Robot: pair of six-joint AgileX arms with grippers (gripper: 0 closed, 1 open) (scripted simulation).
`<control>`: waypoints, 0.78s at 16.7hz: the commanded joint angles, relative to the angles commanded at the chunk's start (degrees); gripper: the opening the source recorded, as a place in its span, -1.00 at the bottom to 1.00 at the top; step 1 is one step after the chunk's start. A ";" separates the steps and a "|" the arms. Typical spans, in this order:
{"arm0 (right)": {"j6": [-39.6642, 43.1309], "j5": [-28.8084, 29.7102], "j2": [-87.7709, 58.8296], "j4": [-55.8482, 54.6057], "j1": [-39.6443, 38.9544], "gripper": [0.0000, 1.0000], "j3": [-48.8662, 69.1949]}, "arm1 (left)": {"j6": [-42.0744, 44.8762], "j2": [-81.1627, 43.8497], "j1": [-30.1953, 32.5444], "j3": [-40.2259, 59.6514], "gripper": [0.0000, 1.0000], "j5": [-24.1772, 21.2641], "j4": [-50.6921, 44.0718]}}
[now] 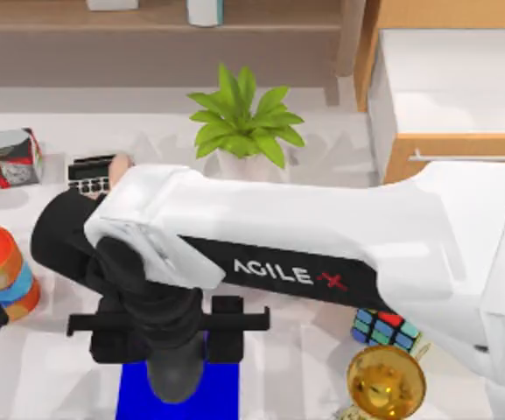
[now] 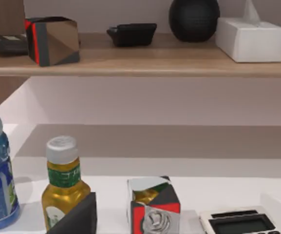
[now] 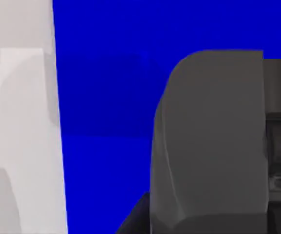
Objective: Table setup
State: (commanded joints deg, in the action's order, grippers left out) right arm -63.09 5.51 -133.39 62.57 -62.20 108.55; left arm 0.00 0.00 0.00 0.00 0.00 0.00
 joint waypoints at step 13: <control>0.45 -2.25 2.37 1.81 -1.25 -1.00 -0.71 | 0.00 0.00 0.00 0.00 1.00 0.00 0.00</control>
State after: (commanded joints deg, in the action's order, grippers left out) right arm -62.64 3.26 -131.02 64.38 -63.45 107.84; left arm 0.00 0.00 0.00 0.00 0.00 0.00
